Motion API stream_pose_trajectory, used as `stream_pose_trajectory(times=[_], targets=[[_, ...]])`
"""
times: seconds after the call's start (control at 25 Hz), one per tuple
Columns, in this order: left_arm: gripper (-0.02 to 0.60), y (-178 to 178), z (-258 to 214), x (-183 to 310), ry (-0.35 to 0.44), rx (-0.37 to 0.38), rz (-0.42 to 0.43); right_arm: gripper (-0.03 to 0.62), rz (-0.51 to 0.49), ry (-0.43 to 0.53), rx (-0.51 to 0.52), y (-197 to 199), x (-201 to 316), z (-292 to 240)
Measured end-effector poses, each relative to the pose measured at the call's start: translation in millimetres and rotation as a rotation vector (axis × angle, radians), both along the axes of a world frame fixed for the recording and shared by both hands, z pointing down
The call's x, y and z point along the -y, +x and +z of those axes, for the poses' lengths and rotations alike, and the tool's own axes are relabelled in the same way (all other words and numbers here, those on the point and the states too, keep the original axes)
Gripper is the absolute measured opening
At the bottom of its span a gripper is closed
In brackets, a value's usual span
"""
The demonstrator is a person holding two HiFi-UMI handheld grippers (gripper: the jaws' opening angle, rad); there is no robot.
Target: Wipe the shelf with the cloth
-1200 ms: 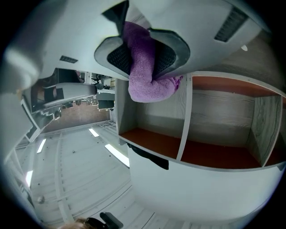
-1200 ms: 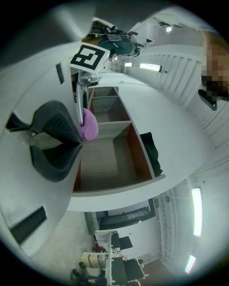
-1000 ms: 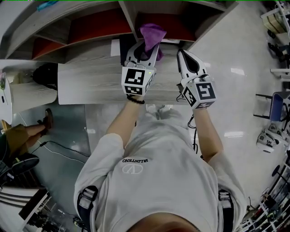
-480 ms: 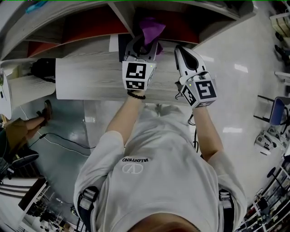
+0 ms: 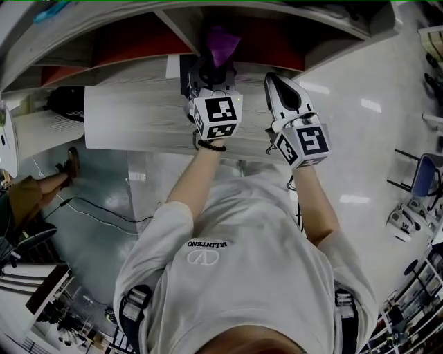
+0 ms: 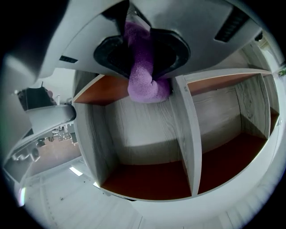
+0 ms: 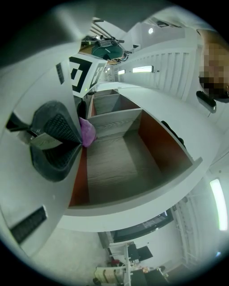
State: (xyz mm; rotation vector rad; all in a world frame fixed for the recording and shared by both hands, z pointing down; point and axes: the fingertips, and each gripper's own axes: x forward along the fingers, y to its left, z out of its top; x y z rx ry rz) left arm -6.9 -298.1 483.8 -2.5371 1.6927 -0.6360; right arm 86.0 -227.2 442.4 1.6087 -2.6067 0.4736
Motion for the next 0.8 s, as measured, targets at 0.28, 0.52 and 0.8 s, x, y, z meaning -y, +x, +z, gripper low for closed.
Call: stream_pose_trajectory(times=[0.28,0.52,0.8], targets=[[0.100,3.8,4.3,6.1,-0.034,-0.058,0.006,-0.002,0.001,-0.012,0.007,9.7,1.7,6.7],[0.100,7.4,4.4,5.2,-0.049,-0.094,0.006,-0.002,0.017,-0.021,0.018,22.2,-2.4,10.1],[0.100,38.9,4.1,-3.5,-0.059,-0.114,0.052,-0.002,0.026,-0.017,0.012,32.9,-5.2,10.1]])
